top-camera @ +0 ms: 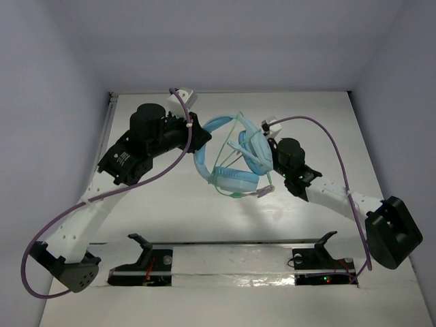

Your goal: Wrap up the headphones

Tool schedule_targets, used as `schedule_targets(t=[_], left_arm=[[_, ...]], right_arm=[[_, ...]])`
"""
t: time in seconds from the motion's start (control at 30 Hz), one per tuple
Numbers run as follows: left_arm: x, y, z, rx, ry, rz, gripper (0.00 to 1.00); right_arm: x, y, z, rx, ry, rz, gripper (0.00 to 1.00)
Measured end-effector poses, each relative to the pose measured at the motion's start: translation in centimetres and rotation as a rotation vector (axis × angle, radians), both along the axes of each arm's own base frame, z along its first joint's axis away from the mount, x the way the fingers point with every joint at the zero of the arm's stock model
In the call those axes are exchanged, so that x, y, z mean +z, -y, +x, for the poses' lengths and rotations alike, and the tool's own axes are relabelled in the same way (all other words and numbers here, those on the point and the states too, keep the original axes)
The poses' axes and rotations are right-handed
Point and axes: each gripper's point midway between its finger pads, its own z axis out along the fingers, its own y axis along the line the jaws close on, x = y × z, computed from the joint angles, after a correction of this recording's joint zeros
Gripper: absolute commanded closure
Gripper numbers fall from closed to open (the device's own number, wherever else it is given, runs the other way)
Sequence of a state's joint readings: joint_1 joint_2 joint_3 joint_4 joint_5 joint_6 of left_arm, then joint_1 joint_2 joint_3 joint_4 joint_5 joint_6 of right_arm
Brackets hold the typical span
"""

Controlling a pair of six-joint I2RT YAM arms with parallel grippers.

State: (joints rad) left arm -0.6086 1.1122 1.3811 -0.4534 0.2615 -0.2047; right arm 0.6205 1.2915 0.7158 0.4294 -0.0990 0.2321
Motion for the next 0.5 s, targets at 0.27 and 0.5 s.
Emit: schedule_targets(t=[0.27,0.5], left_arm=[[0.2,-0.2,0.2,0.019,0.005,-0.002,1.0],[1.0,-0.9,2.0,0.124,0.031,-0.03,1.0]], right_arm=[[1.3,-1.1,-0.6,0.059,0.012,0.058,0.99],[0.8,-2.4,-3.3,0.184,-0.075,0.138,1.0]])
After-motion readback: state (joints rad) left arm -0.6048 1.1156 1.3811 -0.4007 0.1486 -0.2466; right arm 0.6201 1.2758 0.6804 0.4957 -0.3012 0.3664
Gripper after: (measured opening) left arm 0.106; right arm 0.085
